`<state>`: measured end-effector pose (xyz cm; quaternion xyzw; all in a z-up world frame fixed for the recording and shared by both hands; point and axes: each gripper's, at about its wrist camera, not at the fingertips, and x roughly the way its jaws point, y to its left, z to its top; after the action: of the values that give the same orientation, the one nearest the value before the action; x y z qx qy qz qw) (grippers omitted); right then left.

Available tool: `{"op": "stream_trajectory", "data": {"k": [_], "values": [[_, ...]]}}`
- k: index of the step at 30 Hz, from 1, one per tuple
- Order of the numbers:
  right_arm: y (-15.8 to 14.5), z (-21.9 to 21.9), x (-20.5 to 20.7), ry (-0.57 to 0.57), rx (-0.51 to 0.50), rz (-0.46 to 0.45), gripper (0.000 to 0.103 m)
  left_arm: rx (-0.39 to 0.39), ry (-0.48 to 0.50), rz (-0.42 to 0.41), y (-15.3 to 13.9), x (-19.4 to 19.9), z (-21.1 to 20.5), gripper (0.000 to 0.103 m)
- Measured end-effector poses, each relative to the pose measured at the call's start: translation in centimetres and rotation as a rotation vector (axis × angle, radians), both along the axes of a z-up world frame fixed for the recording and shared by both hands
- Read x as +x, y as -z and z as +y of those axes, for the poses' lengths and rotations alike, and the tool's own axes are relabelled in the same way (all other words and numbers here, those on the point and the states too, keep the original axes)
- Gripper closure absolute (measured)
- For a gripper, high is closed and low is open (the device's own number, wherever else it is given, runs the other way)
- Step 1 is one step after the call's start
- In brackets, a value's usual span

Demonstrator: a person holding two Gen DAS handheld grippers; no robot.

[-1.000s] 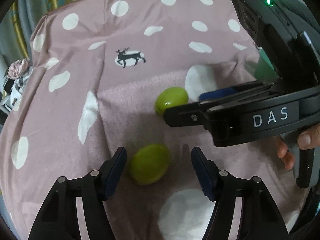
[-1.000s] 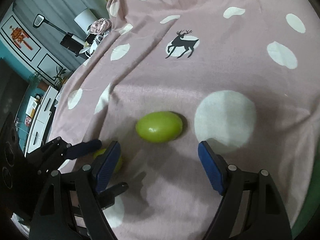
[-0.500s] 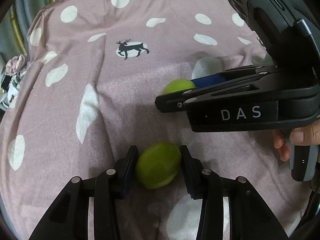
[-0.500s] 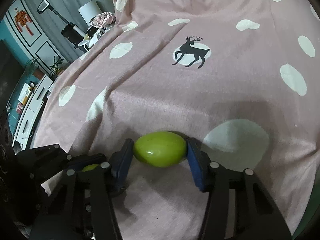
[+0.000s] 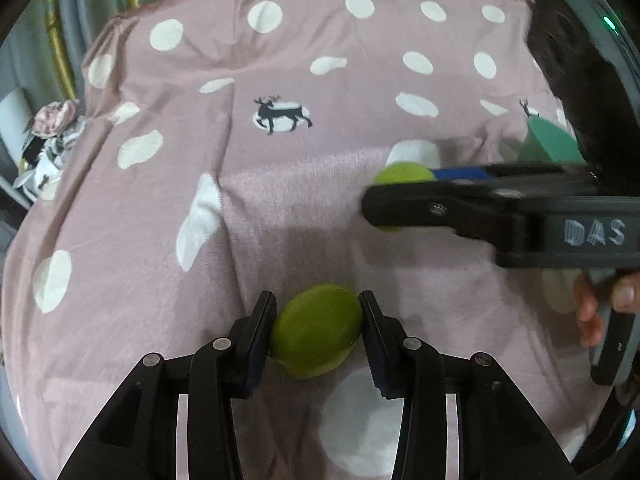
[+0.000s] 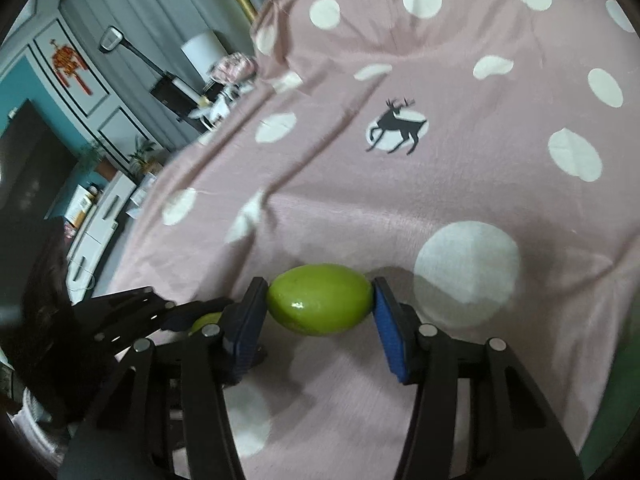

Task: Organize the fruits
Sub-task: 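Grasp a green tomato with the left tool while the right tool grasps the other, then carry both green tomatoes over the green bowl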

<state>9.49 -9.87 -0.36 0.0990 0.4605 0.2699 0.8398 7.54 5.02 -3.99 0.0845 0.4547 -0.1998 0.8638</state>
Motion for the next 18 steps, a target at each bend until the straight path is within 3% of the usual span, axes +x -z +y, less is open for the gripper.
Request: {"op": "stream_trajectory", "data": {"k": [18], "values": [[-5.0, -4.0, -9.7, -0.013, -0.003, -0.104, 0.050, -0.035, -0.108, -0.155, -5.6, -6.5, -0.9, 0.061]]}}
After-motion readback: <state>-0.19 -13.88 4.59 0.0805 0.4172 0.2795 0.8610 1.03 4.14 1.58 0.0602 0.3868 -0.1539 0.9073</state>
